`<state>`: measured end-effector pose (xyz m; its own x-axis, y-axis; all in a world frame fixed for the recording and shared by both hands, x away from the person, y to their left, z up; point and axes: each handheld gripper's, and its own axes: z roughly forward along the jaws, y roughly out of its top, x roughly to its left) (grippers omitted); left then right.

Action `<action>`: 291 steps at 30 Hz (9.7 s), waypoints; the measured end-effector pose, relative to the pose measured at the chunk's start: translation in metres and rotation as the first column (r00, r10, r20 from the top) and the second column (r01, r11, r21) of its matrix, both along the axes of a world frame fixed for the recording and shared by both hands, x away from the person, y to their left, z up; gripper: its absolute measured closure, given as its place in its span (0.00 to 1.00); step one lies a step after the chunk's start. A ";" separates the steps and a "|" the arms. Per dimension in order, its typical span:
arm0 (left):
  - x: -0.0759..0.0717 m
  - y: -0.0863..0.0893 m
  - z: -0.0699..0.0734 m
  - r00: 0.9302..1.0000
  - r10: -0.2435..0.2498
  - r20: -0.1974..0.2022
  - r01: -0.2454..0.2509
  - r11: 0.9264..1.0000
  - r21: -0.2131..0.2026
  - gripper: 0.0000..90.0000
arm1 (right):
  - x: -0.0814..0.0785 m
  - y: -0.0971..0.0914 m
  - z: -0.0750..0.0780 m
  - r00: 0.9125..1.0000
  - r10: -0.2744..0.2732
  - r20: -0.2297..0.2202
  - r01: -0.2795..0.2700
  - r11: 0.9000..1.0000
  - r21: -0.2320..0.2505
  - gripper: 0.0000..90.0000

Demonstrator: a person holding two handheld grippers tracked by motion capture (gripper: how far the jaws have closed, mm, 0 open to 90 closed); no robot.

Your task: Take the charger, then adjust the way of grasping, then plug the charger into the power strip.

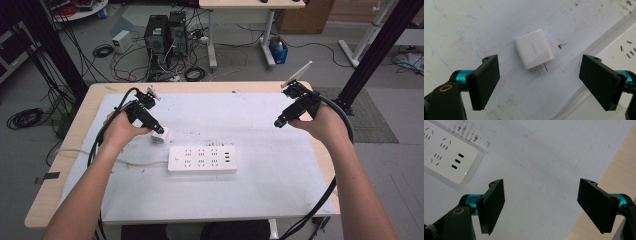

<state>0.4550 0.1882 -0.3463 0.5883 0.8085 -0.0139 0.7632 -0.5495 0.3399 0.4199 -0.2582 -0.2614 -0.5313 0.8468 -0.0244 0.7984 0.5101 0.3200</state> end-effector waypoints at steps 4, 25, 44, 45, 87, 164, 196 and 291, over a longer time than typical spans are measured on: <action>0.007 -0.010 -0.017 0.999 0.035 -0.039 -0.035 0.999 0.015 0.19 | 0.001 0.000 -0.004 1.000 0.003 -0.004 -0.003 1.000 -0.001 0.24; 0.028 -0.021 -0.058 0.976 0.161 -0.149 -0.149 0.985 0.086 0.27 | -0.004 -0.005 -0.009 1.000 0.000 -0.010 0.000 1.000 0.003 0.24; 0.012 -0.013 -0.015 0.991 0.125 -0.054 -0.123 0.992 0.039 0.47 | -0.010 -0.006 -0.012 1.000 -0.003 -0.008 0.003 1.000 0.007 0.24; 0.010 -0.012 -0.008 0.992 0.119 -0.048 -0.118 0.993 0.031 0.47 | -0.010 -0.006 -0.012 1.000 -0.002 -0.008 0.002 1.000 0.007 0.24; -0.043 -0.038 0.065 0.932 -0.302 0.200 0.335 0.929 -0.160 0.47 | -0.018 -0.001 0.003 0.977 -0.169 -0.133 0.196 0.956 0.219 0.24; -0.066 -0.019 0.049 0.955 -0.291 0.061 0.273 0.939 0.207 0.20 | -0.025 0.050 0.021 0.993 0.097 -0.064 -0.093 0.993 0.073 0.69; -0.071 -0.027 0.056 0.941 -0.326 0.085 0.305 0.932 0.196 0.20 | -0.025 0.058 0.023 0.986 0.147 -0.082 -0.138 0.984 0.110 0.69; -0.090 -0.017 0.055 0.935 -0.343 0.088 0.323 0.927 0.189 0.20 | -0.001 0.213 -0.084 0.513 0.823 -0.244 -0.859 0.491 -0.149 0.69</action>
